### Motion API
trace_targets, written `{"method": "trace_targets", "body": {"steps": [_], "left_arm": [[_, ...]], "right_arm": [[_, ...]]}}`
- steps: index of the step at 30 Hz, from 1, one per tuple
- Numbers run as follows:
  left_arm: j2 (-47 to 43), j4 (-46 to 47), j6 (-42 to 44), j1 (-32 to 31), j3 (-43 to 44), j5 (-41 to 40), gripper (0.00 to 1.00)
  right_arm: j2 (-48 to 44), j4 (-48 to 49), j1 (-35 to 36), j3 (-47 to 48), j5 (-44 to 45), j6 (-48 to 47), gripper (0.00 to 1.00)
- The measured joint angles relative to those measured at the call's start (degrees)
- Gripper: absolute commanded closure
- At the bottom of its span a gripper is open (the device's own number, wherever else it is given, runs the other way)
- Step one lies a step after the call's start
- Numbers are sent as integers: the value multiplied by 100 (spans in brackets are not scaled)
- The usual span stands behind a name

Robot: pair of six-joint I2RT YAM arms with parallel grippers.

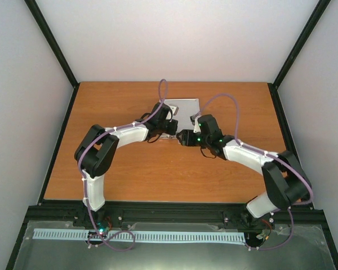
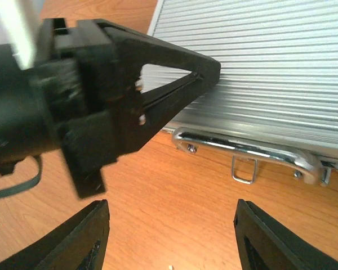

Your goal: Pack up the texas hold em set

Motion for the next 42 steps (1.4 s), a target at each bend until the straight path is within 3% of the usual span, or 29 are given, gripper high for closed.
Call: {"method": "trace_targets", "body": {"steps": [5, 11, 16, 25, 31, 37, 39, 42], "left_arm": [[9, -76, 7, 0, 46, -4, 99], [37, -295, 13, 0, 188, -11, 99], [48, -431, 24, 0, 264, -20, 99], [66, -540, 57, 2, 337, -4, 99], [35, -678, 61, 39, 378, 2, 99], [-404, -1836, -44, 122, 385, 125, 99], [-549, -2417, -81, 146, 422, 146, 99], [-737, -3279, -111, 166, 592, 144, 99]], "right_arm": [[-671, -271, 138, -236, 584, -243, 46], [-612, -754, 140, -236, 1263, -461, 55], [-426, -944, 142, -282, 1506, -485, 62], [37, -935, 142, -363, 1615, -463, 63], [758, -951, 116, 142, 1565, -483, 68], [752, -1207, -22, 315, 1147, -389, 60], [636, -1412, -48, 315, 1034, -358, 49], [286, -1718, -52, 310, 903, -341, 40]]}}
